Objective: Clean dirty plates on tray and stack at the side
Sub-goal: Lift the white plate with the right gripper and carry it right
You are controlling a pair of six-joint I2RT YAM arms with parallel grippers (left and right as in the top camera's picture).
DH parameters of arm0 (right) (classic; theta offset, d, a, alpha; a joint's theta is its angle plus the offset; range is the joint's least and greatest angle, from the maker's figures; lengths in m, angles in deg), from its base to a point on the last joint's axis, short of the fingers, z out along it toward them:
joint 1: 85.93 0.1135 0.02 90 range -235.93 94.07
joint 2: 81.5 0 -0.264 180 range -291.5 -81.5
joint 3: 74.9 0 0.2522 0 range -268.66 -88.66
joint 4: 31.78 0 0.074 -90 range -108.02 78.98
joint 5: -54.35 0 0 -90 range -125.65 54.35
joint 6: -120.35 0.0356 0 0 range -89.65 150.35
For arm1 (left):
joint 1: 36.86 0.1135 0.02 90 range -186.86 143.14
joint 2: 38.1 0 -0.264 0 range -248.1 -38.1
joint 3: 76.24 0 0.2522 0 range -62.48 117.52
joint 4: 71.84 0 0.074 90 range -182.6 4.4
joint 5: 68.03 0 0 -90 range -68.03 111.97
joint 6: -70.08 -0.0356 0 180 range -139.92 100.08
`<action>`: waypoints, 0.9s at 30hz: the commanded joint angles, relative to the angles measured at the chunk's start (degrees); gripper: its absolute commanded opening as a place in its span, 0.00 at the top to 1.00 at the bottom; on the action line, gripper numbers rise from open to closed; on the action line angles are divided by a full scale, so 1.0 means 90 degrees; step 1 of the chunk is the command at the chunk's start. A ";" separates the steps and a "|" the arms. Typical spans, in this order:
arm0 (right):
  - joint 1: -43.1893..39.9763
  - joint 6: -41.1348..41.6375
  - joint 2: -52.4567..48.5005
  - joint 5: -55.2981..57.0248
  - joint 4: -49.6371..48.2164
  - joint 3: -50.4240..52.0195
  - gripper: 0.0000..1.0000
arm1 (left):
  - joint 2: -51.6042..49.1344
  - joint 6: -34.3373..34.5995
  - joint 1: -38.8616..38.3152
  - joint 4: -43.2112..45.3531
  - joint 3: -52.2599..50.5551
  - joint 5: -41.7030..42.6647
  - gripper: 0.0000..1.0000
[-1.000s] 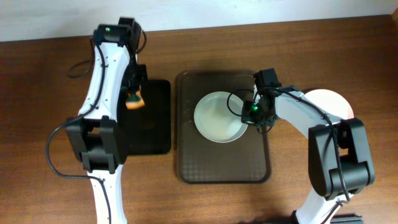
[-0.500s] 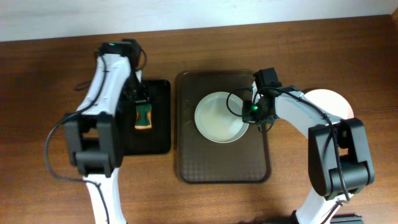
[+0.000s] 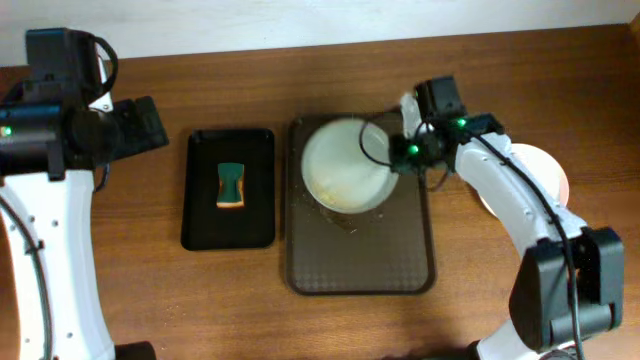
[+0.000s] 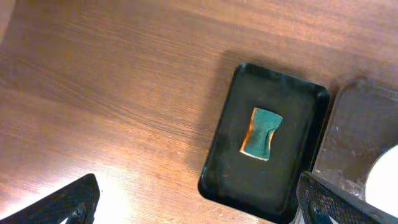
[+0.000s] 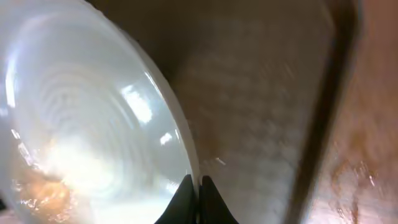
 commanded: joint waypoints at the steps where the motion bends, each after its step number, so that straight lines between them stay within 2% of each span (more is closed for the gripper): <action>1: 0.0833 -0.0061 0.0148 -0.0299 -0.0474 -0.0250 0.96 | 0.0131 -0.0056 0.0005 -0.0012 0.0027 -0.0185 0.00; 5: 0.1826 0.0202 -0.0049 -0.0002 -0.1513 -0.0250 0.96 | 0.0131 -0.0053 0.0005 -0.0002 0.0027 -0.0182 0.00; 9: 0.2756 0.0155 -0.0551 0.1107 -0.2934 -0.0248 0.96 | 0.0131 -0.0053 0.0005 0.0024 0.0027 -0.0185 0.00; 14: 0.3164 -0.1035 -0.1035 0.1537 -0.4046 -0.0248 0.96 | 0.0131 -0.0056 0.0005 0.0015 0.0027 -0.0185 0.00; 20: 0.3296 -0.1506 -0.0719 0.2025 -0.4522 -0.0250 0.96 | 0.0131 -0.0053 0.0005 0.0015 0.0027 -0.0185 0.00; 23: 0.3429 -0.2229 -0.0656 0.2132 -0.4675 -0.0250 0.96 | 0.0131 -0.0053 0.0005 0.0015 0.0027 -0.0185 0.00; 27: 0.3803 -0.3492 -0.0656 0.3286 -0.4891 -0.0255 0.96 | 0.0131 -0.0053 0.0005 0.0015 0.0027 -0.0185 0.00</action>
